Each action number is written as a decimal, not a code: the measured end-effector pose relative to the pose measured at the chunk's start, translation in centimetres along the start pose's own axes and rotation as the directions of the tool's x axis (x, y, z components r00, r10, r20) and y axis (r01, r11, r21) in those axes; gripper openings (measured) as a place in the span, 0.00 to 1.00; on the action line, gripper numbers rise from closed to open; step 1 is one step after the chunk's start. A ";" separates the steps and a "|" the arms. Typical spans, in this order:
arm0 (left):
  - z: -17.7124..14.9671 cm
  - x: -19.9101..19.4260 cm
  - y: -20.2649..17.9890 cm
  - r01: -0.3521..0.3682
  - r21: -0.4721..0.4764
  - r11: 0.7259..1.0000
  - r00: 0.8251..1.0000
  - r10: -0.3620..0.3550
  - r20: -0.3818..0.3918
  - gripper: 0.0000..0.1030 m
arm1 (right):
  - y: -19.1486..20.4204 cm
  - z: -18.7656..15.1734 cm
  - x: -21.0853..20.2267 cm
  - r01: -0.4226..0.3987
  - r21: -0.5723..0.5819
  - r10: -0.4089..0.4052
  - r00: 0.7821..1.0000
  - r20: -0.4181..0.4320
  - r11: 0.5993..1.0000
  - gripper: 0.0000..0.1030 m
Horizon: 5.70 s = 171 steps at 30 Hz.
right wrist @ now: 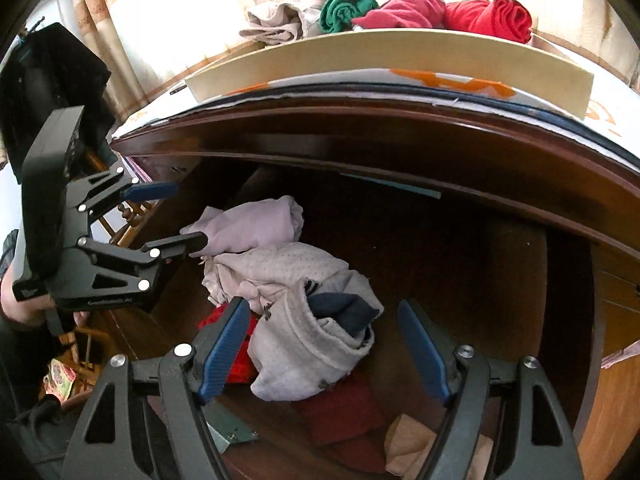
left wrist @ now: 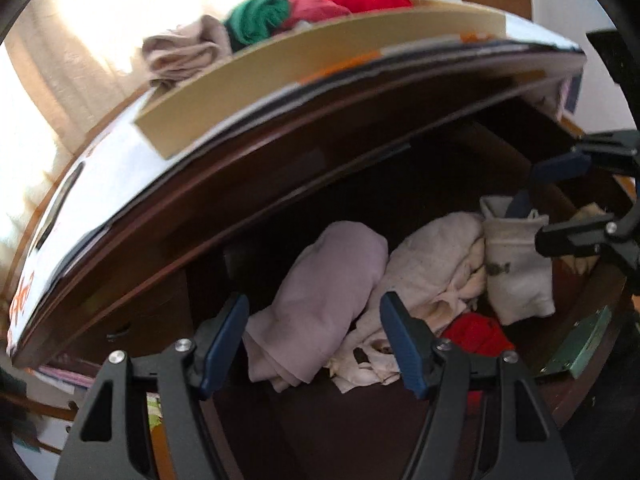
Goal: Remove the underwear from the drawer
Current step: 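Grasp the pale pink underwear with the left tool while the right tool grasps the grey sock, then lift the pink underwear and grey sock out of the drawer toward the tray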
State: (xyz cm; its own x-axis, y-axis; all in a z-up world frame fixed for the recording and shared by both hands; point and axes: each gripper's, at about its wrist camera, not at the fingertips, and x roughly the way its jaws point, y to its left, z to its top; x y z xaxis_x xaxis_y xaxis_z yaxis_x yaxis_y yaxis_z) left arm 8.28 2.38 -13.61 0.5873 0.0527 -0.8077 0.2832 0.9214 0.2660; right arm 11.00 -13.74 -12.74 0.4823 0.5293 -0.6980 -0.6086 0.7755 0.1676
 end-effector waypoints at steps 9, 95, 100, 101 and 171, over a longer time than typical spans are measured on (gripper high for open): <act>1.2 2.4 -1.1 0.013 0.110 0.994 0.997 -0.004 -0.079 0.61 | -0.2 -0.1 0.8 0.002 0.011 -0.002 1.000 0.000 1.000 0.76; -4.5 -3.3 0.7 0.140 -0.245 0.959 0.974 -0.088 0.211 0.11 | 1.5 -1.7 -1.7 -0.053 -0.190 0.079 0.989 0.128 0.980 0.24; -4.5 -3.9 0.4 0.136 -0.255 0.957 0.970 -0.077 0.230 0.11 | 1.2 -1.9 -2.6 -0.053 -0.185 0.085 0.982 0.168 0.981 0.24; -4.5 -3.9 0.4 0.136 -0.256 0.957 0.970 -0.076 0.232 0.11 | 1.2 -2.0 -2.7 -0.052 -0.182 0.085 0.981 0.175 0.982 0.24; -4.7 -9.8 0.6 0.101 -0.318 0.943 0.872 0.070 0.484 0.11 | 2.0 -5.3 -7.2 0.055 -0.254 0.070 0.886 0.458 0.966 0.24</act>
State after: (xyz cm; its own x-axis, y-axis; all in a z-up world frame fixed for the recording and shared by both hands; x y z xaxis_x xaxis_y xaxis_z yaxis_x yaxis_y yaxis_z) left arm -0.93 4.25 -7.99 0.8990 -0.0762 -0.4313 0.0853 0.9964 0.0018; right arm 2.95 -17.79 -11.13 0.6735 0.6806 -0.2884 -0.7210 0.6909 -0.0533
